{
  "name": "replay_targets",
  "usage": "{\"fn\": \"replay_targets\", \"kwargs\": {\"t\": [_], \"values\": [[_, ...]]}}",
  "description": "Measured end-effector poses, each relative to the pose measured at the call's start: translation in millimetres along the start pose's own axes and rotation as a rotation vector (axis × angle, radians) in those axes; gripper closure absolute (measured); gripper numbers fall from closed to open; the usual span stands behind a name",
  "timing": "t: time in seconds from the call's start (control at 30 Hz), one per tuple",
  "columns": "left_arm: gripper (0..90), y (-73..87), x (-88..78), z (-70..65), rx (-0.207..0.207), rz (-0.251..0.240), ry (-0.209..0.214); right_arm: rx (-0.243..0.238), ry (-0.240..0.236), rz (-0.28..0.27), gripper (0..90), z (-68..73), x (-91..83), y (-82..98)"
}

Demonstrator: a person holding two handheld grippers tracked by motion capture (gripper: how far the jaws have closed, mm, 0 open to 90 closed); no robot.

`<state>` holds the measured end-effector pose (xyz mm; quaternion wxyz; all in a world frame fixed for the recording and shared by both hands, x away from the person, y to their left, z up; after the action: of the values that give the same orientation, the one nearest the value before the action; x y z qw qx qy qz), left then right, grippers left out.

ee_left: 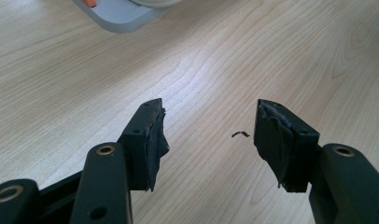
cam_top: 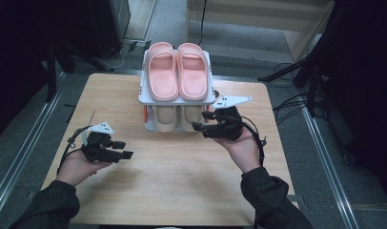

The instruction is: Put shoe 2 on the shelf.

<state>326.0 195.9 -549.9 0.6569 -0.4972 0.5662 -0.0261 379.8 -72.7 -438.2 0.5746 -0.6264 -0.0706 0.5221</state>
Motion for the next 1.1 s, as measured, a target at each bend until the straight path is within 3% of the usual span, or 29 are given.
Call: {"fn": "replay_targets", "kwargs": {"t": [0.13, 0.43, 0.53, 0.7, 1.1], "values": [[41.9, 0.8, -0.6, 1.0, 0.001, 0.003, -0.004, -0.016, -0.005, 0.021, 42.8, -2.0, 0.1, 20.0], [41.5, 0.2, 0.3, 1.8, 0.008, 0.006, -0.004, 0.003, -0.028, 0.043, 42.3, -7.1, 2.3, 59.5], [40.5, -1.2, 1.6, 2.0, 0.01, 0.006, 0.0, -0.009, -0.02, 0.04, 40.3, -10.1, 4.3, 67.8], [39.5, -2.1, 4.6, 2.9, 0.015, 0.013, 0.005, 0.019, -0.027, 0.051, 37.9, -11.1, 7.4, 80.6], [37.6, 0.2, 6.2, 5.1, 0.018, 0.021, -0.01, 0.014, -0.026, 0.099, 39.2, -13.8, 18.3, 107.4]]}}
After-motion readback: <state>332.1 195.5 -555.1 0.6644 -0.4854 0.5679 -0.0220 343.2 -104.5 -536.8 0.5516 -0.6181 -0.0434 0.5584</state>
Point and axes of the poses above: each handheld gripper's, and its own axes: x roughly forward along the jaws, y roughly out of its underside, z roughly to its left, the point moved 9 cm from there along x, roughly forward along the jaws, and after that the axes turned 10 degrees about x, right-handed, at the moved point
